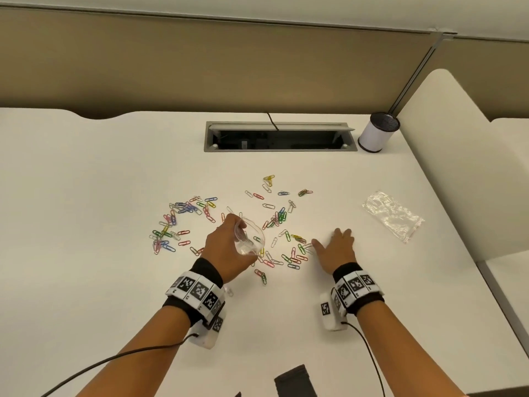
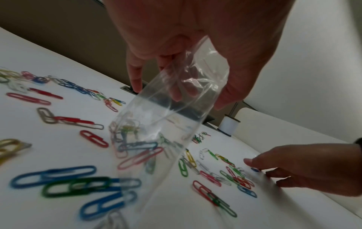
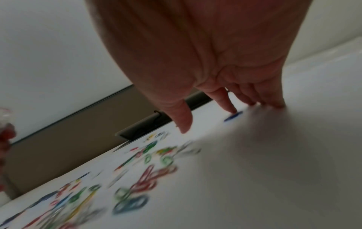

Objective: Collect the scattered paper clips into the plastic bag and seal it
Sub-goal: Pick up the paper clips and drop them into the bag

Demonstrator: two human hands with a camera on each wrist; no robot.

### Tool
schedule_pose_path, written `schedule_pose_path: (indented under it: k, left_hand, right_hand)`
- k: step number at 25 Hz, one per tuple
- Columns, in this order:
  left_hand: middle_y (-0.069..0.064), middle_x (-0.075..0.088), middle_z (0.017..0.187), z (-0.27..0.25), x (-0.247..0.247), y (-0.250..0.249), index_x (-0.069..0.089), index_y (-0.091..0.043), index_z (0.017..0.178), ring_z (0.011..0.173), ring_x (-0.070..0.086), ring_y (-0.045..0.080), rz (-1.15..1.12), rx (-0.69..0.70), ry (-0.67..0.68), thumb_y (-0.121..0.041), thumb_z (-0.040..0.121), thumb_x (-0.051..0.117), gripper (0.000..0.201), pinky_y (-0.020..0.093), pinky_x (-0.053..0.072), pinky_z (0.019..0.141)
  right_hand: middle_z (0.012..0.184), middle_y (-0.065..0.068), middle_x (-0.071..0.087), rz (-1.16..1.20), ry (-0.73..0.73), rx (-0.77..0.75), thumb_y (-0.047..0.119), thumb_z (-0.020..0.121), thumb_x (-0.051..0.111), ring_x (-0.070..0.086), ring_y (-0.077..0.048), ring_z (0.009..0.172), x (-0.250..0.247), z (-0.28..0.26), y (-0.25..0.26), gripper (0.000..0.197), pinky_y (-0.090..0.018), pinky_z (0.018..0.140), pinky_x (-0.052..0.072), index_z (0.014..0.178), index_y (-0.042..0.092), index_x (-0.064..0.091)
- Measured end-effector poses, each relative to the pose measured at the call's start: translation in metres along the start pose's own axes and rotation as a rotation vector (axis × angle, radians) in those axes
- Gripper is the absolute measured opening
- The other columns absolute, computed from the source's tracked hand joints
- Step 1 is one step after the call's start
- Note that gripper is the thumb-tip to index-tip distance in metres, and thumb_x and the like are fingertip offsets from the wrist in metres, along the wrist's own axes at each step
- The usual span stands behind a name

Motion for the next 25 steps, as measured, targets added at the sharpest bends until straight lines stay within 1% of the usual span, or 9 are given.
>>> schedule_pose_path:
  k: [2, 5, 7, 9, 12, 15, 18, 21, 25]
  left_hand:
    - [-0.009, 0.06, 0.092, -0.003, -0.003, 0.003, 0.044, -0.028, 0.1, 0.088, 0.06, 0.018, 0.002, -0.009, -0.002, -0.03, 0.064, 0.076, 0.048, 0.04, 0.053, 0.082]
    - [-0.01, 0.06, 0.091, -0.004, -0.002, 0.003, 0.043, -0.029, 0.1, 0.088, 0.061, 0.018, 0.01, 0.006, -0.001, -0.034, 0.062, 0.075, 0.049, 0.04, 0.053, 0.082]
    - [-0.01, 0.06, 0.09, -0.006, 0.0, 0.002, 0.043, -0.03, 0.1, 0.087, 0.06, 0.017, 0.01, 0.014, 0.005, -0.036, 0.061, 0.074, 0.049, 0.04, 0.052, 0.082]
    - [-0.011, 0.061, 0.09, -0.007, 0.002, 0.001, 0.044, -0.03, 0.1, 0.089, 0.06, 0.017, 0.009, 0.013, 0.015, -0.035, 0.062, 0.075, 0.05, 0.038, 0.052, 0.084]
    - [-0.011, 0.061, 0.091, -0.011, 0.004, -0.001, 0.044, -0.029, 0.101, 0.09, 0.06, 0.015, 0.012, 0.011, 0.03, -0.029, 0.065, 0.079, 0.051, 0.037, 0.052, 0.085]
    - [-0.01, 0.061, 0.09, -0.013, 0.006, -0.006, 0.046, -0.026, 0.102, 0.091, 0.06, 0.016, 0.004, 0.017, 0.035, -0.025, 0.065, 0.081, 0.051, 0.035, 0.051, 0.083]
    - [-0.009, 0.062, 0.088, -0.016, 0.007, -0.012, 0.047, -0.023, 0.102, 0.091, 0.06, 0.017, -0.053, 0.016, 0.017, -0.02, 0.064, 0.082, 0.052, 0.031, 0.05, 0.081]
    - [-0.008, 0.062, 0.088, -0.019, 0.01, -0.016, 0.048, -0.023, 0.102, 0.09, 0.06, 0.016, -0.09, 0.015, 0.02, -0.019, 0.063, 0.082, 0.052, 0.032, 0.051, 0.08]
    - [-0.005, 0.062, 0.091, -0.024, 0.013, -0.014, 0.047, -0.024, 0.101, 0.09, 0.06, 0.016, -0.088, 0.009, 0.029, -0.021, 0.064, 0.081, 0.05, 0.033, 0.05, 0.081]
  right_hand:
    - [0.16, -0.018, -0.012, 0.058, 0.039, -0.091, 0.052, 0.093, 0.049, -0.008, -0.031, 0.149, 0.022, -0.01, 0.011, 0.091, -0.042, 0.122, 0.01, 0.152, 0.002, 0.001]
    - [0.162, -0.011, -0.011, 0.065, 0.107, -0.26, 0.056, 0.085, 0.059, -0.008, -0.024, 0.15, 0.047, -0.028, 0.03, 0.102, -0.038, 0.123, 0.012, 0.153, 0.005, 0.002]
    - [0.162, -0.008, -0.006, -0.006, 0.11, -0.345, 0.053, 0.084, 0.063, -0.004, -0.023, 0.15, 0.057, -0.036, 0.034, 0.098, -0.036, 0.122, 0.014, 0.153, 0.009, 0.008]
    - [0.163, -0.006, 0.0, -0.057, 0.097, -0.399, 0.04, 0.089, 0.063, 0.0, -0.023, 0.151, 0.061, -0.039, 0.034, 0.082, -0.033, 0.121, 0.016, 0.153, 0.017, 0.017]
    - [0.16, -0.004, 0.022, -0.128, 0.021, -0.479, 0.018, 0.097, 0.053, 0.027, -0.023, 0.146, 0.06, -0.044, 0.027, 0.052, -0.03, 0.112, 0.03, 0.147, 0.022, 0.037]
    - [0.144, -0.006, 0.05, -0.135, -0.071, -0.557, 0.005, 0.097, 0.046, 0.054, -0.027, 0.125, 0.057, -0.046, 0.02, 0.039, -0.032, 0.101, 0.043, 0.132, 0.018, 0.057]
    - [0.124, -0.005, 0.062, -0.216, -0.103, -0.593, 0.0, 0.094, 0.045, 0.06, -0.027, 0.109, 0.055, -0.043, 0.019, 0.037, -0.031, 0.089, 0.047, 0.122, 0.017, 0.064]
    - [0.114, -0.008, 0.062, -0.251, -0.12, -0.597, -0.002, 0.092, 0.045, 0.06, -0.028, 0.1, 0.051, -0.043, 0.025, 0.034, -0.032, 0.083, 0.047, 0.116, 0.012, 0.064]
    - [0.101, -0.005, 0.067, -0.113, -0.085, -0.459, 0.011, 0.087, 0.056, 0.063, -0.024, 0.091, 0.037, -0.04, 0.026, 0.021, -0.028, 0.079, 0.047, 0.103, 0.013, 0.069]
Point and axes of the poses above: each hand's wrist, its own z-axis towards the middle knuckle, its own x-axis out of the palm, y = z × x, the point moved 3 cm from there along z, towards the middle knuckle
